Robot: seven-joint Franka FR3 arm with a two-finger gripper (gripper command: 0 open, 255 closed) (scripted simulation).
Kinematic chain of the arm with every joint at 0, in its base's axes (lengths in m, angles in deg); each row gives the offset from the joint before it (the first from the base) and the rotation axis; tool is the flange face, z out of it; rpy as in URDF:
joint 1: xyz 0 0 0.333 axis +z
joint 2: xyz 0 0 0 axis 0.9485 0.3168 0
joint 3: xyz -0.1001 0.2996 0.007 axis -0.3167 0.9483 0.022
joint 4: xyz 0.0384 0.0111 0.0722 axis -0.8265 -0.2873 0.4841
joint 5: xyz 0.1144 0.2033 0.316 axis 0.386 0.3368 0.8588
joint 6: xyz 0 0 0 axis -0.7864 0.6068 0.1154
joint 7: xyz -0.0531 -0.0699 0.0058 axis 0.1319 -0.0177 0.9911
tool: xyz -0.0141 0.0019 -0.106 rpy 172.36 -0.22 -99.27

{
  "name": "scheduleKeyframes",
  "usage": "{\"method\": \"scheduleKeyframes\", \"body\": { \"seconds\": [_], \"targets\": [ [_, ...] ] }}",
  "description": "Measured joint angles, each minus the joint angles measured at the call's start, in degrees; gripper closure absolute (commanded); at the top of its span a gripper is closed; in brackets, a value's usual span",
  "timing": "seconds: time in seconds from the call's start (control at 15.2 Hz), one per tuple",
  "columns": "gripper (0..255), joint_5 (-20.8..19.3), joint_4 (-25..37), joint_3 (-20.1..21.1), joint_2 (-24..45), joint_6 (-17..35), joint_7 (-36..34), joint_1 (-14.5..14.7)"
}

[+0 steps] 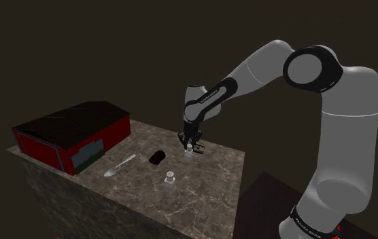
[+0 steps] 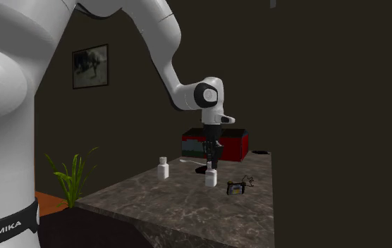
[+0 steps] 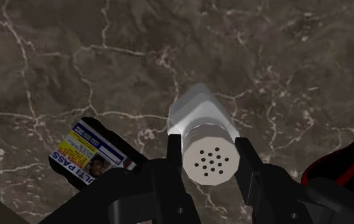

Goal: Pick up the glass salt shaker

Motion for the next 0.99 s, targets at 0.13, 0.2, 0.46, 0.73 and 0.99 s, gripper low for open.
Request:
{"method": "scheduleKeyframes", "body": {
  "seconds": [0.13,0.2,0.46,0.73,0.99],
  "targets": [
    [255,0.0,-0.1,0.0,-0.4,-0.3,0.0,0.0],
    [255,0.0,-0.1,0.0,-0.8,-0.7,0.1,0.0],
    [255,0.0,0.6,0.0,-2.6,-3.2,0.0,0.0],
    [255,0.0,1.5,0.0,-4.4,-6.0,0.0,0.0],
    [255,0.0,2.3,0.1,-6.3,-8.6,-0.2,0.1]
  ]
}}
